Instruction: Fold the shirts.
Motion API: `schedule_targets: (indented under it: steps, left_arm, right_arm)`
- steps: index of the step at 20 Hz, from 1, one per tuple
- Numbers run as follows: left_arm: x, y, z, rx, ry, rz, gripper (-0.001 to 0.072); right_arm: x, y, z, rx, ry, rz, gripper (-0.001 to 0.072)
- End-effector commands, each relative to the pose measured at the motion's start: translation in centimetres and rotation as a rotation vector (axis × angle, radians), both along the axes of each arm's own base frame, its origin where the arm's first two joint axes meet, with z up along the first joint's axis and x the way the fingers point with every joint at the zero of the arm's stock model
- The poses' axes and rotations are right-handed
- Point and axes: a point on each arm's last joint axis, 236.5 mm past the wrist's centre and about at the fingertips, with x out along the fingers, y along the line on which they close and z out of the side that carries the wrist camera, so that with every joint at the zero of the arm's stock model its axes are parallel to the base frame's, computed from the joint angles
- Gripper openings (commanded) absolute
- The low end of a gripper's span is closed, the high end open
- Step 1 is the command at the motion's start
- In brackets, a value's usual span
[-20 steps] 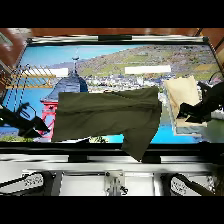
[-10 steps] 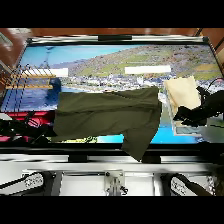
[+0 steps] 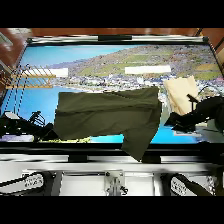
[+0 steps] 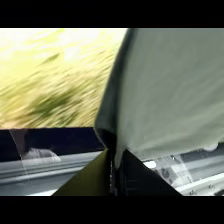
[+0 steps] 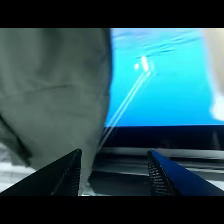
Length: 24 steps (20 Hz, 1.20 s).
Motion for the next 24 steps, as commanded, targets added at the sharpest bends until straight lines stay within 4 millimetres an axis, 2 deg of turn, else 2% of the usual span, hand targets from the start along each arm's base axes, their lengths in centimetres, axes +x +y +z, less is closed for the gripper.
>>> schedule_targets:
  steps: [1,5,9,12,13,14,15,16,17,18,19,21,24]
  left_arm:
    - [0.5,-0.1,0.6,-0.004,-0.012,-0.006,0.0037]
    - [1.0,0.1,1.0,-0.001,-0.027,-0.008,0.0037]
    - [1.3,0.2,0.9,0.003,-0.035,-0.003,0.0037]
    - [1.3,0.2,1.0,0.002,-0.042,-0.012,0.0037]
    - [1.3,0.1,1.0,0.0,-0.044,-0.013,0.0037]
    - [1.3,0.2,1.0,0.001,-0.045,-0.013,0.0037]
    - [1.4,0.2,0.9,0.002,-0.048,-0.014,0.0037]
    - [1.4,0.2,0.9,0.002,-0.053,-0.022,0.0037]
    - [1.4,0.2,0.9,0.002,-0.062,-0.034,0.0037]
    - [1.6,0.3,0.9,0.008,-0.082,-0.052,0.0037]
    - [2.1,0.5,1.0,0.017,-0.117,-0.077,0.0037]
    - [3.9,1.0,2.3,0.036,-0.219,-0.131,0.0037]
    - [8.3,2.7,5.9,0.095,-0.332,-0.091,0.0037]
  right_arm:
    - [-1.6,3.6,-2.9,0.024,0.013,0.077,0.0547]
    - [-2.4,4.8,-5.3,0.032,0.029,-0.009,0.0546]
    - [-2.7,5.7,-6.3,0.073,0.032,-0.076,0.0546]
    - [-2.3,6.0,-6.3,0.08,0.019,-0.091,0.0539]
    - [-2.0,6.2,-6.4,0.072,0.01,-0.091,0.0465]
    - [-1.6,6.5,-6.5,0.062,-0.005,-0.091,0.0426]
    - [-1.6,7.2,-6.8,0.057,-0.005,-0.085,0.0426]
    - [-1.9,7.7,-7.1,0.048,-0.002,-0.05,0.034]
    - [-2.2,7.8,-7.2,0.029,-0.002,-0.023,0.0197]
    - [-2.1,7.9,-6.9,0.028,-0.007,-0.015,0.0051]
    - [-1.6,8.0,-6.1,0.032,-0.033,0.003,0.0057]
    - [0.7,8.0,-3.2,0.031,-0.146,0.056,0.0057]
    - [7.5,6.8,3.2,-0.017,-0.41,-0.016,0.0056]
